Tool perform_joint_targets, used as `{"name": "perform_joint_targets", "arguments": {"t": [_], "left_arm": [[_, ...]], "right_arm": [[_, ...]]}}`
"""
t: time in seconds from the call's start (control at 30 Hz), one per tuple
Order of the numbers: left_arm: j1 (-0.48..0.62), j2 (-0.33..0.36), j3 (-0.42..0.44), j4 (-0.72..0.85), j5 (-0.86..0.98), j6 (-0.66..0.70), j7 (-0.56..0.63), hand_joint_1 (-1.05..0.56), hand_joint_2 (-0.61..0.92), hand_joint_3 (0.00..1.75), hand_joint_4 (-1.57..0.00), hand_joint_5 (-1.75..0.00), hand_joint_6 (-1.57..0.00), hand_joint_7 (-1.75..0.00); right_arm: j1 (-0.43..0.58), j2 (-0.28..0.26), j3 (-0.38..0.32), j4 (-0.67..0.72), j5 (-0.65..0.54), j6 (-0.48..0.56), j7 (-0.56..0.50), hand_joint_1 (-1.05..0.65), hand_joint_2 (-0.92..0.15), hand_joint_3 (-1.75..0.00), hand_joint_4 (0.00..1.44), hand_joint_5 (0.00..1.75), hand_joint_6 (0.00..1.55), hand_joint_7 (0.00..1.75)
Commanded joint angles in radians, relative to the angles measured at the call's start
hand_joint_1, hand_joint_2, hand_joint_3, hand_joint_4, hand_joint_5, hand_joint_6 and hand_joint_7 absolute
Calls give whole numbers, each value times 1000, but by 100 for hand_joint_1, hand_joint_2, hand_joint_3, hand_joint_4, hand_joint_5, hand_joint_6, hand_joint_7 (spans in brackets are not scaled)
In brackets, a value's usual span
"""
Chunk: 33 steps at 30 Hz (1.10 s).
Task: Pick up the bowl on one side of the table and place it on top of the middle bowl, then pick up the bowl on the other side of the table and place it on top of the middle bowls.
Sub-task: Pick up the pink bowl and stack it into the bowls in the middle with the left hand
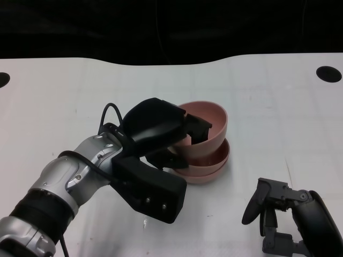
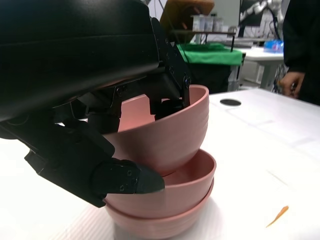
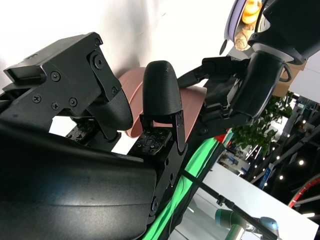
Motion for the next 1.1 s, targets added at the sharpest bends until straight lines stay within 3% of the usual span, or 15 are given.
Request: {"name": "perform_joint_targets", "arguments": {"t": [0.03,0.07,0.17,0.2,0.3,0.37,0.47,0.57,0.9,1.0,1.1], "left_arm": [[-6,3,-7,-21,-14,24,-49,-23,85,28,-81,-147,-85,-104],[-5,2,-8,-21,-13,27,-55,-24,87,20,-79,-129,-85,-86],[-4,7,-20,-31,11,40,-64,-28,92,8,-73,-103,-86,-39],[-2,11,-27,-43,24,54,-73,-31,92,10,-68,-101,-82,-28],[11,21,-39,-75,44,83,-86,-40,92,16,-51,-64,-68,-5],[20,33,-53,-102,78,107,-79,-53,92,24,-33,-45,-47,-1],[37,48,-66,-137,110,138,-81,-65,92,39,-14,-33,-28,0],[62,68,-70,-177,126,156,-75,-74,92,49,-2,-30,-21,0],[197,156,11,-358,54,177,-89,-80,92,59,0,-19,-16,-1],[248,160,59,-390,-1,156,-57,-76,92,56,-1,-23,-16,-2],[336,142,138,-413,-100,96,32,-64,92,38,0,-48,-26,-5]], "right_arm": [[-5,2,-2,10,-4,-17,-12,-2,-16,-169,95,175,84,147],[-5,2,-2,10,-3,-16,-11,-3,-16,-169,96,175,84,147],[-3,1,-3,4,-6,-9,-10,-3,-16,-169,96,175,84,147],[-2,0,-3,2,-7,-7,-10,-3,-16,-169,96,175,84,147],[0,1,-3,-1,-7,-8,-11,-3,-17,-168,96,175,84,147],[-1,0,-3,1,-9,-11,-12,-3,-17,-168,96,175,84,147],[-1,1,-3,-2,-4,-9,-9,-3,-18,-167,96,175,84,147],[0,2,-4,-5,-1,-5,-8,-3,-18,-167,95,175,83,147],[-2,6,-6,0,8,-5,-4,-2,-18,-168,95,175,83,146],[-3,6,-6,1,2,-10,-8,-1,-18,-168,95,175,83,146],[-5,7,-6,4,-4,-13,-12,0,-18,-168,95,175,84,147]]}}
